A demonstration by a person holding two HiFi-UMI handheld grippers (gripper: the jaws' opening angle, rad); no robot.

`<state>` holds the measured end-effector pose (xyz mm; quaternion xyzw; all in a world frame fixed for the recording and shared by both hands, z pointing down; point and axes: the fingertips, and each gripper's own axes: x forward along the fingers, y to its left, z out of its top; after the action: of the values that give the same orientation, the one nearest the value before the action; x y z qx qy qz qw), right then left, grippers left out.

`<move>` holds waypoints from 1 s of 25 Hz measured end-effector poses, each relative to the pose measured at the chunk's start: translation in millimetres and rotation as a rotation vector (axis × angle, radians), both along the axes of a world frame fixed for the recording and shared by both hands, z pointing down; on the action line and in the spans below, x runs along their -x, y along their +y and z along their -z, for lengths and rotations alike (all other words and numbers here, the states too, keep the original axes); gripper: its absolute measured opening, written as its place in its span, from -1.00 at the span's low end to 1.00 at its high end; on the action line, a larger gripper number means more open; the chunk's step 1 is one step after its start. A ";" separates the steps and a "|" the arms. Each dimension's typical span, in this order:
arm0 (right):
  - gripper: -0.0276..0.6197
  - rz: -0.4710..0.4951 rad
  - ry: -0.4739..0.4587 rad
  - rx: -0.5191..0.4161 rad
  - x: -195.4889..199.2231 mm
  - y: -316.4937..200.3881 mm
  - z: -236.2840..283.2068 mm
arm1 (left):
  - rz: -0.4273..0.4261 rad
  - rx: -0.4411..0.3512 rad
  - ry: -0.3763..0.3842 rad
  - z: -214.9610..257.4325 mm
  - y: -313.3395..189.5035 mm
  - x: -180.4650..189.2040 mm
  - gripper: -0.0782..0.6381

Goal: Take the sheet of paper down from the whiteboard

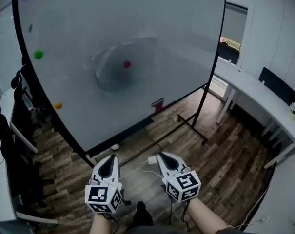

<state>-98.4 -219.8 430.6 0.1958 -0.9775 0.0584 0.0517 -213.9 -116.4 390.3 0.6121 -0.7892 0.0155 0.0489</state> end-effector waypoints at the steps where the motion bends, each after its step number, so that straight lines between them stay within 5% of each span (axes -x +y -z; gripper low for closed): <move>1: -0.84 -0.003 -0.001 -0.006 9.6 -7.8 2.6 | -0.001 -0.006 0.002 1.7 -7.8 10.4 -0.73; 7: -0.84 -0.012 -0.030 -0.031 57.2 -45.9 21.7 | -0.011 -0.028 0.003 9.6 -42.8 55.8 -0.73; 16: -0.83 0.023 -0.169 -0.172 144.8 -90.4 124.3 | -0.029 -0.062 -0.019 32.3 -72.9 103.1 -0.73; 25: -0.76 -0.005 -0.182 -0.241 185.7 -127.1 165.6 | -0.049 -0.090 0.008 39.5 -92.3 131.8 -0.73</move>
<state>-284.1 -346.9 265.0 0.1972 -0.9776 -0.0415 -0.0613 -345.8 -208.7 350.8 0.6329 -0.7736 -0.0212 0.0242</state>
